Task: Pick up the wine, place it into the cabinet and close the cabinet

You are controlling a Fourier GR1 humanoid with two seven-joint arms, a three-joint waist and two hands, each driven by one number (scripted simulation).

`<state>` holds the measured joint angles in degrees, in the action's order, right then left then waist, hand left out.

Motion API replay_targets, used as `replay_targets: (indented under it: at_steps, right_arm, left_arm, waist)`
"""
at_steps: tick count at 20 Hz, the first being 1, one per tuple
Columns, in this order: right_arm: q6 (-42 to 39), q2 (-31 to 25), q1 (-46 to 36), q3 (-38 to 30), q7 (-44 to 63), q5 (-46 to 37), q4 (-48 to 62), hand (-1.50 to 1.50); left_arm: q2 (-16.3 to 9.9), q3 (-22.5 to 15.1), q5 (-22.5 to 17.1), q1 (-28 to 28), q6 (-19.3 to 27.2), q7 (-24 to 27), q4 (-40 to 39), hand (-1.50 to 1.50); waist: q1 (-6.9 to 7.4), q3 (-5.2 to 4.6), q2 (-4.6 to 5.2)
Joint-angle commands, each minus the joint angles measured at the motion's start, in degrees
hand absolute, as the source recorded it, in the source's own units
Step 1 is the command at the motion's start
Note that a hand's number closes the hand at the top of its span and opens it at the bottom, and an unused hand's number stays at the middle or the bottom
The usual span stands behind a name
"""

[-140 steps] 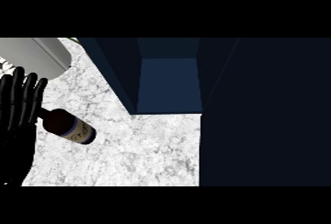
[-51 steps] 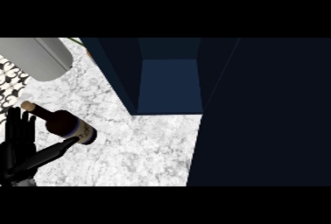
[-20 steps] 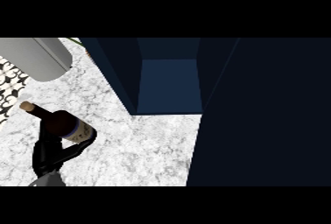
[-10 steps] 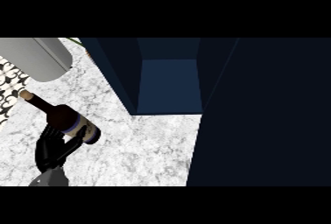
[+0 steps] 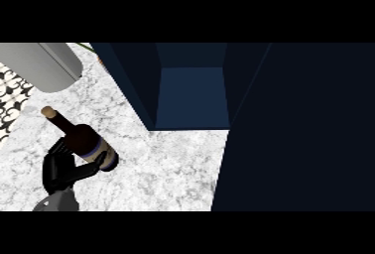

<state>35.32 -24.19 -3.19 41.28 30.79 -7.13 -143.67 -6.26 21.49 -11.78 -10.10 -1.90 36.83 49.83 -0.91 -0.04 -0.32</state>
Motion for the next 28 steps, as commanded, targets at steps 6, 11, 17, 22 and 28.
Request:
replay_targets:
  at_steps: [6,11,17,22,28]
  right_arm:
    - [1.07,-2.97,1.86,0.34,2.84,-3.44,-10.56,-1.50]
    - [1.48,-3.53,2.77,-1.35,1.97,-3.25,-9.48,-1.50]
    - [1.45,-3.72,1.09,-1.81,3.33,-3.36,-10.08,-1.50]
    - [0.93,-5.31,4.85,-1.15,-0.20,-2.35,-11.12,-1.50]
    - [1.98,-6.27,3.66,-2.66,2.75,-1.36,-13.26,-1.50]
  left_arm:
    - [1.73,-13.87,6.97,5.42,-15.28,3.56,2.23,1.50]
    - [4.64,-18.99,6.74,10.06,-17.35,-1.00,13.00,1.50]
    - [6.16,-23.16,5.53,14.57,-15.56,-7.40,24.97,1.50]
    - [6.23,-29.20,2.98,17.65,-12.70,-10.08,30.21,1.50]
    - [6.25,-37.35,2.48,13.04,0.50,-14.97,34.41,1.50]
  waist:
    - [-0.60,-0.07,-0.30]
    - [0.48,0.03,-0.12]
    - [0.74,0.02,-0.11]
    - [0.57,0.04,-0.08]
    - [0.05,-0.05,-0.08]
